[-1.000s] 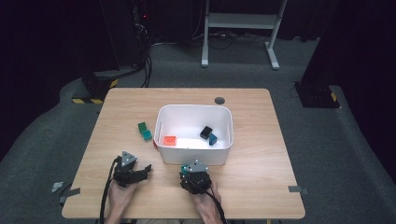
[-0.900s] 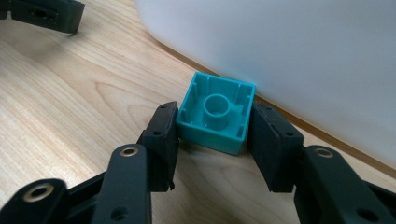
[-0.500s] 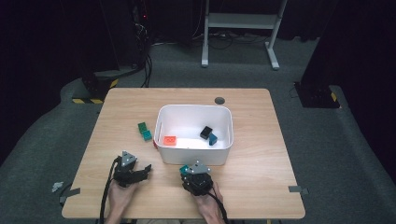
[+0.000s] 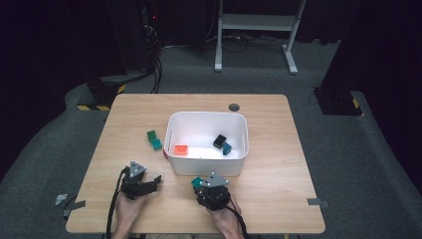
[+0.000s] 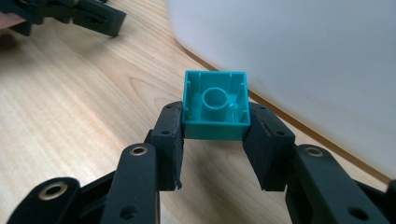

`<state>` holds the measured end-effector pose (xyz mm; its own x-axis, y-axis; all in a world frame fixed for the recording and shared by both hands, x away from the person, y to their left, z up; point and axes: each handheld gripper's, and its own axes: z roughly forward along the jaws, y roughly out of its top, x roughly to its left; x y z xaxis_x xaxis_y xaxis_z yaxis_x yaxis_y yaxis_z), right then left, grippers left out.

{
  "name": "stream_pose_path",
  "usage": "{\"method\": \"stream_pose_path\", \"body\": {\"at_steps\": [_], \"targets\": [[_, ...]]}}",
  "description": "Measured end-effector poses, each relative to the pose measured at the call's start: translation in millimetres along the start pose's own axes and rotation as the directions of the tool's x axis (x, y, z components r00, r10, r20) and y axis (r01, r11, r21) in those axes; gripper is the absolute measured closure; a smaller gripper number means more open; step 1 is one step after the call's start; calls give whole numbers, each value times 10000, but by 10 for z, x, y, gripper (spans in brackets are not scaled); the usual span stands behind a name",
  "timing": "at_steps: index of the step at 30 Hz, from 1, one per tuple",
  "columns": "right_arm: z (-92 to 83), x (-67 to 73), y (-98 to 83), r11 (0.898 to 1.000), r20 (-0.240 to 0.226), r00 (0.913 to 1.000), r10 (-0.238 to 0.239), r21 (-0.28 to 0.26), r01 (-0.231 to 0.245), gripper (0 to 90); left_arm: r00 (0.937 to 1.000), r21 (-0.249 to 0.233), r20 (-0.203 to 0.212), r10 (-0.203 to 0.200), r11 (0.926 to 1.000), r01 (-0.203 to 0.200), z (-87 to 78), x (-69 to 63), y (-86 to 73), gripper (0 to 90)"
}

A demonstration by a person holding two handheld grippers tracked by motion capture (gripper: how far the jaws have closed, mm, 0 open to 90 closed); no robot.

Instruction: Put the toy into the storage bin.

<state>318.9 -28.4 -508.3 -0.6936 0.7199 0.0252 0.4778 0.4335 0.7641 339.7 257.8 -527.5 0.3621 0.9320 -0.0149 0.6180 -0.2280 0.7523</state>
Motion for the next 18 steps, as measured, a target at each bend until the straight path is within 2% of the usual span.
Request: {"method": "stream_pose_path", "body": {"at_steps": [2, 9, 18], "targets": [[-28, -2, 4, 10000, -36, 10000, -61, -8, 60, 593, 10000, -11, -12, -16, 10000, 16, 0, 1, 0, 280], [-286, -39, 59, 9989, -385, 9982, -467, -30, 466, 593, 10000, -9, -22, -18, 10000, 18, 0, 0, 0, 283], [-600, -153, 174, 9982, -1004, 9938, -475, -414, 436, 593, 10000, -18, -36, -53, 10000, 53, -2, 0, -1, 287]]}}
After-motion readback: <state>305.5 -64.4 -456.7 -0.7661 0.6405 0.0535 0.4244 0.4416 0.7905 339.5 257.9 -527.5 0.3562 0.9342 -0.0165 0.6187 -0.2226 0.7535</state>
